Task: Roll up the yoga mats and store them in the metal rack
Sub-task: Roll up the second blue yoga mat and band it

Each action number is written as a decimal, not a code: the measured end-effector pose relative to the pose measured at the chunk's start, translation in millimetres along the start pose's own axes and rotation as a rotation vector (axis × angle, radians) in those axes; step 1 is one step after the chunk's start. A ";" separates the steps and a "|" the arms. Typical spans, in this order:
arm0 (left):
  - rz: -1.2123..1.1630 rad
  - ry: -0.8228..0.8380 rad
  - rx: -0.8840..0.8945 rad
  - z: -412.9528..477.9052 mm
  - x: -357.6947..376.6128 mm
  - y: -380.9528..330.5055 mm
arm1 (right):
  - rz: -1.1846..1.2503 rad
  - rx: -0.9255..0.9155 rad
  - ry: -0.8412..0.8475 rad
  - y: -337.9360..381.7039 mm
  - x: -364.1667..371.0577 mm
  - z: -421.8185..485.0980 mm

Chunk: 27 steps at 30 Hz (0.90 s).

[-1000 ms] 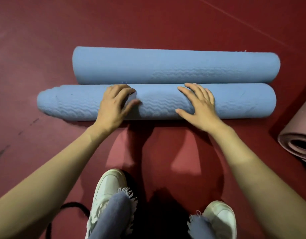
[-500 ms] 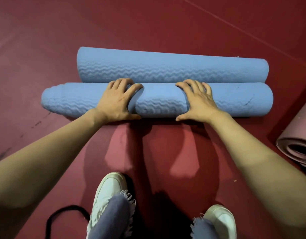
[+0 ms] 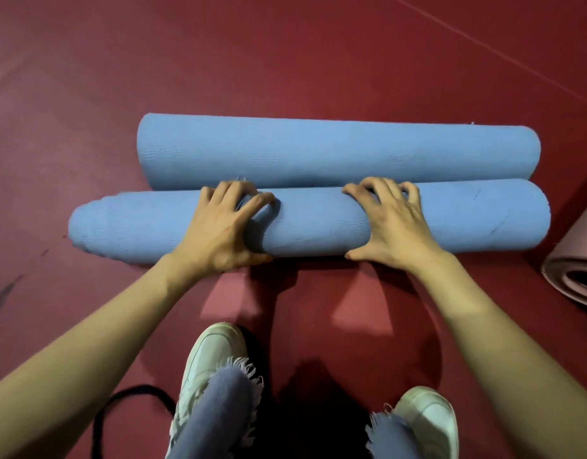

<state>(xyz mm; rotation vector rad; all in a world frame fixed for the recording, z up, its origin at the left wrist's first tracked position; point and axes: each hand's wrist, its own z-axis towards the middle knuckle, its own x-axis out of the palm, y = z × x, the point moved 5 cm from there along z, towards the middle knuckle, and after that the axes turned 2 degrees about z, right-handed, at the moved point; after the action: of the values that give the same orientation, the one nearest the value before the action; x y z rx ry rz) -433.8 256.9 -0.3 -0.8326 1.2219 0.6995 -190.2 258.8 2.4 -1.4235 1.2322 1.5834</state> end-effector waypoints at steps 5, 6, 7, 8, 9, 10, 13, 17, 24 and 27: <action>-0.037 0.026 -0.006 -37.2 1.1 -19.2 | 0.033 0.001 0.014 13.0 8.8 -41.3; -0.043 0.035 -0.010 -39.0 2.4 -19.3 | 0.048 0.011 0.023 12.8 10.3 -44.9; -0.052 0.040 -0.010 -39.1 3.0 -18.7 | 0.054 0.015 0.034 12.1 11.3 -46.6; -0.060 0.041 -0.005 -38.3 3.1 -17.6 | 0.061 0.018 0.045 11.3 11.3 -46.0; -0.065 0.043 0.002 -37.1 3.3 -16.4 | 0.074 0.031 0.055 10.8 10.3 -43.7; -0.065 0.048 0.011 -35.7 3.6 -15.2 | 0.091 0.054 0.061 10.5 8.4 -39.9; -0.056 0.044 0.027 -30.9 3.6 -12.3 | 0.087 0.101 0.086 13.0 2.9 -28.0; -0.070 0.015 0.041 -28.6 2.8 -10.6 | 0.119 0.166 0.130 12.3 1.4 -18.3; -0.077 0.022 0.025 -28.4 5.3 -9.7 | 0.245 0.235 0.213 7.0 12.0 16.3; -0.182 0.138 -0.003 -0.5 2.8 8.5 | 0.339 0.219 0.085 7.2 0.4 24.5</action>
<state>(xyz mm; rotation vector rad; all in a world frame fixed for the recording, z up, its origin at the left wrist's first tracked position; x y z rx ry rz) -440.5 261.0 -4.5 -0.9940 1.2497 0.5028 -205.4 279.3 2.5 -1.1989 1.7126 1.5561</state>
